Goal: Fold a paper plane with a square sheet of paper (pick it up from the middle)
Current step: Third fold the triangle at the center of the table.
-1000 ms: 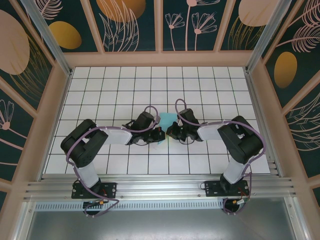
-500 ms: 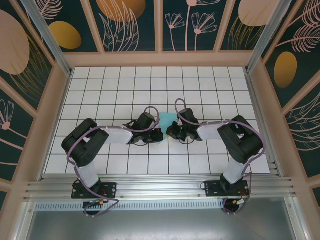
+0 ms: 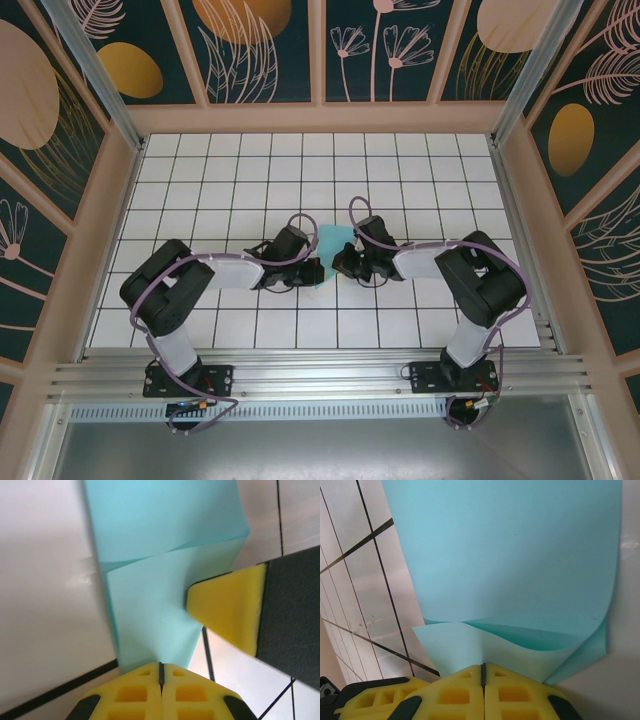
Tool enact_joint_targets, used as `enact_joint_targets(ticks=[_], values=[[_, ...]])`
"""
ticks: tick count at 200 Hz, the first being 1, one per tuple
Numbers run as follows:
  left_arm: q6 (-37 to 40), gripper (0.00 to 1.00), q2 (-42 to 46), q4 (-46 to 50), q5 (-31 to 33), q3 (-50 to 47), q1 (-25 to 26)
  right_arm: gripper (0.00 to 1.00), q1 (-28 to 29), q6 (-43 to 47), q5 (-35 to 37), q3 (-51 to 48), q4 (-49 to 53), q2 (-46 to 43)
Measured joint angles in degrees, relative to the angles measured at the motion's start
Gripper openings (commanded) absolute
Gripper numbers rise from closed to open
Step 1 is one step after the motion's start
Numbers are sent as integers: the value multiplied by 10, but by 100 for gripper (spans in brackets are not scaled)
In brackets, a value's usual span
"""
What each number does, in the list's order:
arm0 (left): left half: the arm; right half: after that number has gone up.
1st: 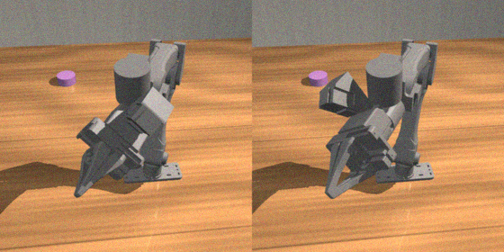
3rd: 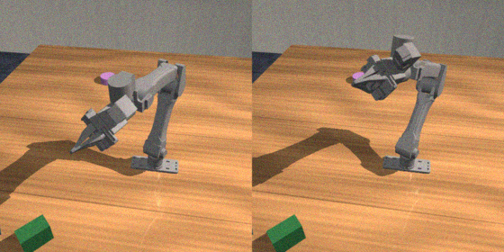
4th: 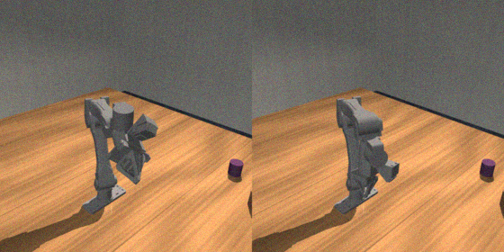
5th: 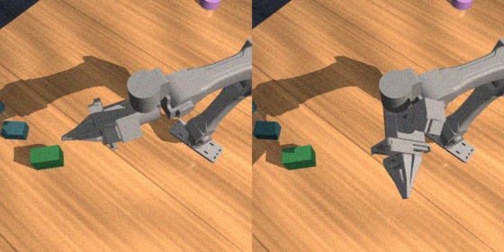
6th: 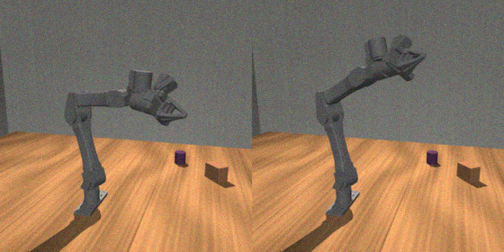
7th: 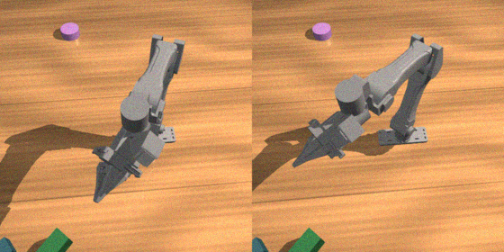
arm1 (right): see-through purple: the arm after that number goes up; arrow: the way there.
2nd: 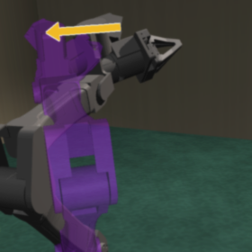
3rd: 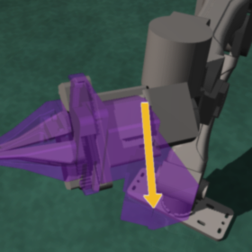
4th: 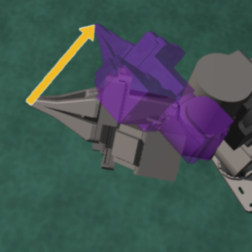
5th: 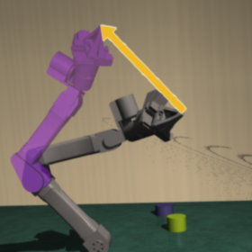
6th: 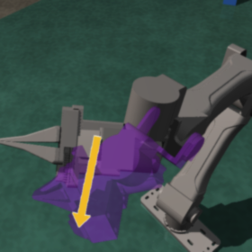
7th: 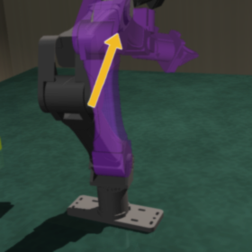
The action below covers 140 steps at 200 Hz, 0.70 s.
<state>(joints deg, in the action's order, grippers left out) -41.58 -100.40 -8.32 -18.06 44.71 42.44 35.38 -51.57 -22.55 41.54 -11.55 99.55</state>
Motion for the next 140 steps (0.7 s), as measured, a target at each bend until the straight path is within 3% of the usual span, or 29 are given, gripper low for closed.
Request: enact_joint_targets(ticks=[57,94,140], values=[[-7,13,68,19,-36,9,0,6,0,0,0,4,6,0],[-17,11,44,8,-99,23,0,7,1,0,1,5,9,0],[-11,11,-2,28,-115,32,0,7,1,0,2,5,9,0]])
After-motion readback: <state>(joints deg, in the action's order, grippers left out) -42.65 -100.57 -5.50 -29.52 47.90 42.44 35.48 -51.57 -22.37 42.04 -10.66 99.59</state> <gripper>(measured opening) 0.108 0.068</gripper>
